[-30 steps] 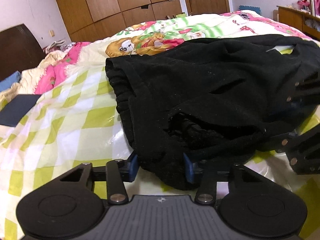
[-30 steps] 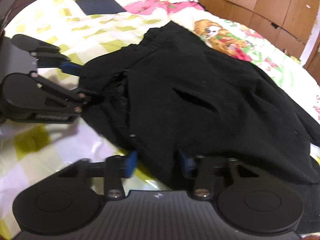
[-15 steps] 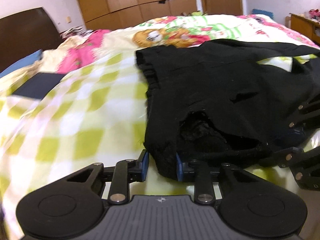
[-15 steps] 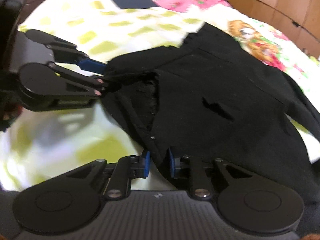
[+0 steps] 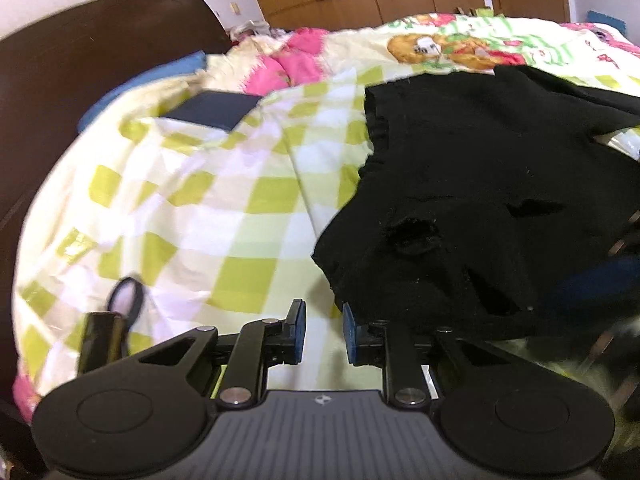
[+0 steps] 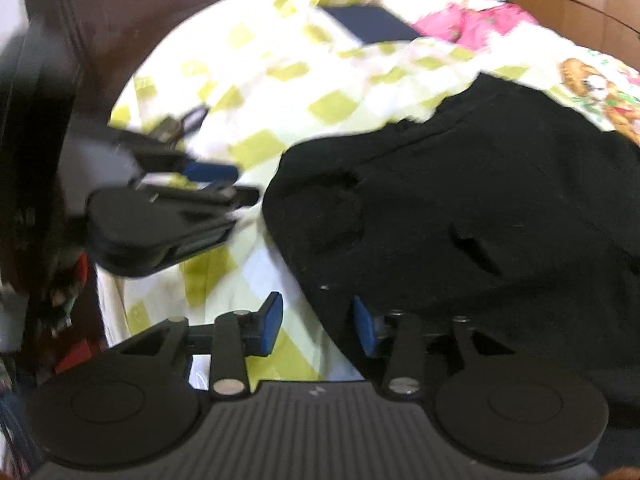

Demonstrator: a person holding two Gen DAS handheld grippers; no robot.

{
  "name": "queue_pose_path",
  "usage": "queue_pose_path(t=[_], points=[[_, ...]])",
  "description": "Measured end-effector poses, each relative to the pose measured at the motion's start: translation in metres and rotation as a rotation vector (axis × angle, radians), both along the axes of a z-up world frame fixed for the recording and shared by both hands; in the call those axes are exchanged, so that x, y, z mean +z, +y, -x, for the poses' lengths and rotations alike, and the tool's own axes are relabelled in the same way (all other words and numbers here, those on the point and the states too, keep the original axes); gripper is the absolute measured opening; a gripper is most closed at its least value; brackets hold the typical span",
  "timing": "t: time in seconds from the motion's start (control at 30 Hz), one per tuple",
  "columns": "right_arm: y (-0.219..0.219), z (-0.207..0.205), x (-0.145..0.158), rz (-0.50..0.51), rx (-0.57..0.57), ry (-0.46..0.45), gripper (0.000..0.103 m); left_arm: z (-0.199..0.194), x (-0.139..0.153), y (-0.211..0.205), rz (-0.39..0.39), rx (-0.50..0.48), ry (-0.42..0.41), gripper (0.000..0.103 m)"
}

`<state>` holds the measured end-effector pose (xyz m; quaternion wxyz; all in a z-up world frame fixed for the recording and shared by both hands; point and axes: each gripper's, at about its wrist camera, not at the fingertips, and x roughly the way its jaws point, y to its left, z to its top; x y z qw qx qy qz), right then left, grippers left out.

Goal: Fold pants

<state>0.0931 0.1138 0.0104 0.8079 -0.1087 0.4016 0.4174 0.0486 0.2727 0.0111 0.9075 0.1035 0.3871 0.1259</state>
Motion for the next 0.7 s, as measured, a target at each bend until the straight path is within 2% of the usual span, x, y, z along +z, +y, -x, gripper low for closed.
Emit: queue_pose_path(t=[0.1, 0.2, 0.33, 0.4, 0.5, 0.57, 0.63, 0.7], points=[[-0.054, -0.003, 0.009, -0.027, -0.128, -0.008, 0.040, 0.011, 0.010, -0.009, -0.022, -0.023, -0.045, 0.036], [-0.136, -0.012, 0.009, -0.021, -0.339, -0.011, 0.044, 0.006, 0.023, -0.040, -0.034, -0.097, -0.083, 0.036], [-0.258, -0.020, 0.001, 0.020, -0.681, 0.000, 0.046, -0.011, 0.026, -0.111, 0.022, -0.252, -0.086, 0.036], [-0.331, -0.020, -0.006, 0.005, -0.879, 0.038, 0.046, -0.022, 0.021, -0.149, 0.053, -0.329, -0.077, 0.036], [-0.420, -0.015, -0.014, -0.015, -1.119, 0.039, 0.048, -0.043, 0.009, -0.219, 0.090, -0.456, -0.041, 0.036], [-0.466, -0.015, -0.018, -0.075, -1.249, 0.047, 0.051, -0.054, 0.004, -0.260, 0.108, -0.520, -0.016, 0.036], [-0.495, -0.022, -0.020, -0.197, -1.317, 0.070, 0.051, -0.064, -0.001, -0.302, 0.117, -0.589, 0.008, 0.036], [-0.509, -0.032, -0.019, -0.252, -1.367, 0.068, 0.052, -0.066, -0.001, -0.334, 0.114, -0.641, 0.022, 0.036]])
